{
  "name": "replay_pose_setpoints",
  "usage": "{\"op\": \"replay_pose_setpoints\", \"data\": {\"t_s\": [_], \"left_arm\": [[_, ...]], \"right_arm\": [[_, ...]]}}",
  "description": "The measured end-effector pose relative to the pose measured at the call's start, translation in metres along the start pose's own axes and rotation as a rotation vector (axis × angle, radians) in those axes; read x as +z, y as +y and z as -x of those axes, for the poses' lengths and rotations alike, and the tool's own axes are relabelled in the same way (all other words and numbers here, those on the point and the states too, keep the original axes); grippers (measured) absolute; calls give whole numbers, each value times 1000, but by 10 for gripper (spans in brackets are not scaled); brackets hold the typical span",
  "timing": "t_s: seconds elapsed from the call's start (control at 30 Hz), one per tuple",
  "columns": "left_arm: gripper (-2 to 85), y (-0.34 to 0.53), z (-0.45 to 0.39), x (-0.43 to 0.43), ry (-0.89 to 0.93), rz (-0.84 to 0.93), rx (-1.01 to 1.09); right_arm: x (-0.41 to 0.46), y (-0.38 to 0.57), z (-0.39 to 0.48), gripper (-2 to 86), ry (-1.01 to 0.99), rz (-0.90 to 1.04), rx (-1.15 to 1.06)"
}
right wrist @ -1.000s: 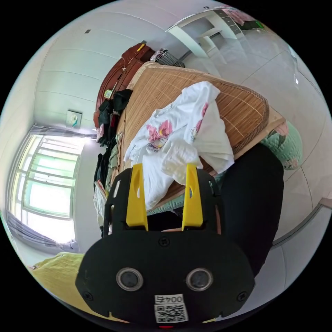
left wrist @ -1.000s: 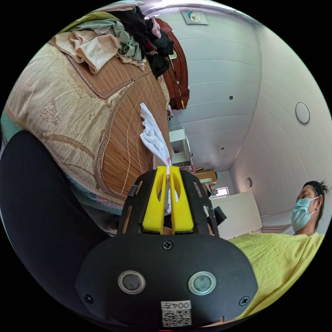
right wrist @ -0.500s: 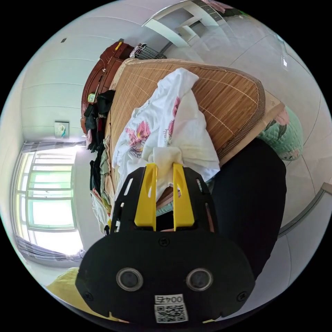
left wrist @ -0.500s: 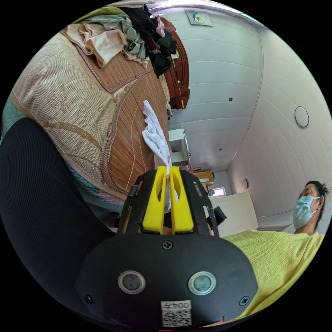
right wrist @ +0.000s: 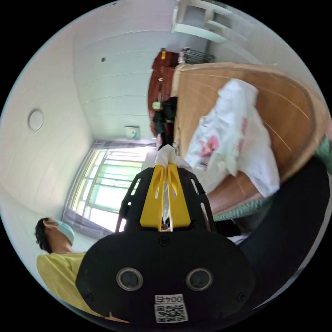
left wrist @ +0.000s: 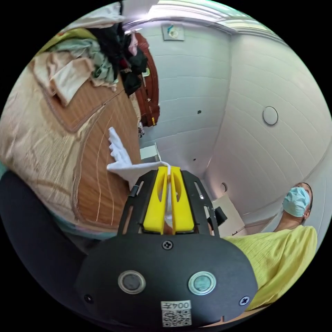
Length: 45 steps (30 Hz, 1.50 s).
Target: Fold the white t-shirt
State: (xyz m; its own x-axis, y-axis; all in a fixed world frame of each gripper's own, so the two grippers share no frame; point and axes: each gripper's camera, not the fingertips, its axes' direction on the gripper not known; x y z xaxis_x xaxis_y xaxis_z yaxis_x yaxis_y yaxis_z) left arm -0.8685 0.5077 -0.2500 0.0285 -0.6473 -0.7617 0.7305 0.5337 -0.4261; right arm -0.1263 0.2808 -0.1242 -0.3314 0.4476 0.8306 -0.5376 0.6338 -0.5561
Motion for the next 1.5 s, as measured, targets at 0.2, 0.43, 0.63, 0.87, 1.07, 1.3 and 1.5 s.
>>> {"op": "replay_pose_setpoints", "data": {"t_s": [0.2, 0.43, 0.63, 0.87, 1.07, 1.3, 1.5], "left_arm": [[14, -44, -100, 6, 139, -111, 203], [13, -88, -187, 26, 159, -135, 393], [13, -99, -173, 35, 31, -165, 320], [14, -37, -40, 3, -73, -233, -46], [16, -10, 5, -22, -169, -231, -150], [15, 0, 31, -35, -218, -252, -209], [13, 3, 34, -34, -222, -256, -211]], "right_arm": [[-2, -34, 102, 0, -144, 93, -330], [-7, -63, 157, -1, -84, 109, -455], [19, -96, 149, 5, 32, 230, -416], [25, -59, -1, 7, 32, 295, -2], [15, -8, -87, 18, 36, 305, 211], [-6, 16, -96, 63, 111, 228, 159], [4, 41, -68, 130, 343, 272, -54]]}}
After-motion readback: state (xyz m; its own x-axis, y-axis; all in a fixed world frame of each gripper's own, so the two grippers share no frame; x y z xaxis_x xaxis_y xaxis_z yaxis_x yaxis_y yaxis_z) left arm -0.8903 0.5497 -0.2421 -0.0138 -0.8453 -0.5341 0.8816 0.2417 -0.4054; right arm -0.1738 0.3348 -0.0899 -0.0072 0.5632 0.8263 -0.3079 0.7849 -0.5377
